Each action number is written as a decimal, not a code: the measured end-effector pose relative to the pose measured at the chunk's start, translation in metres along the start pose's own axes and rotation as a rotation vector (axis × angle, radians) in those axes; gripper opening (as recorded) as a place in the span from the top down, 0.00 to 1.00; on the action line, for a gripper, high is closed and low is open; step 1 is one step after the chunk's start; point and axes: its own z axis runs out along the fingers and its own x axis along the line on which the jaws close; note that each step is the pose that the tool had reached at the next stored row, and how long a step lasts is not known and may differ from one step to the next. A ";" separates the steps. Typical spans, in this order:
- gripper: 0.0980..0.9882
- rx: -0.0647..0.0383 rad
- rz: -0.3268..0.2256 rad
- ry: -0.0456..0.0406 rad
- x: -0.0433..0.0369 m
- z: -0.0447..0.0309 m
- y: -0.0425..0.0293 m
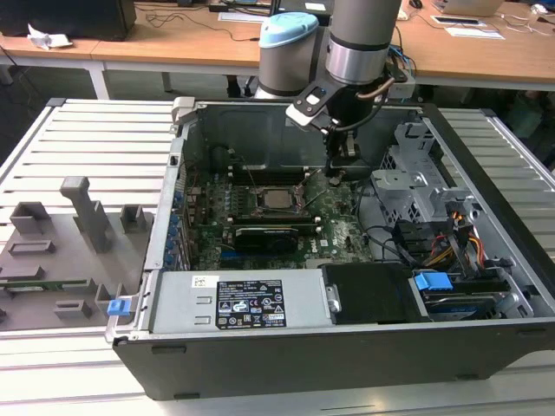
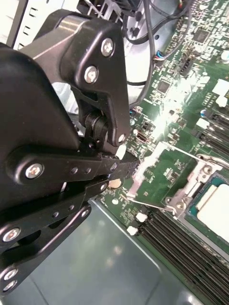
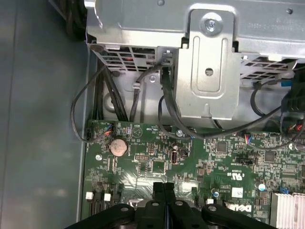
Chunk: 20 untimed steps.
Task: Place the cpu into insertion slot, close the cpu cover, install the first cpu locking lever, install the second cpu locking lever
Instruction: 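Close the cpu cover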
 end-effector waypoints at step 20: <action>0.99 0.018 0.000 -0.0001 0.0010 0.0121 -0.0038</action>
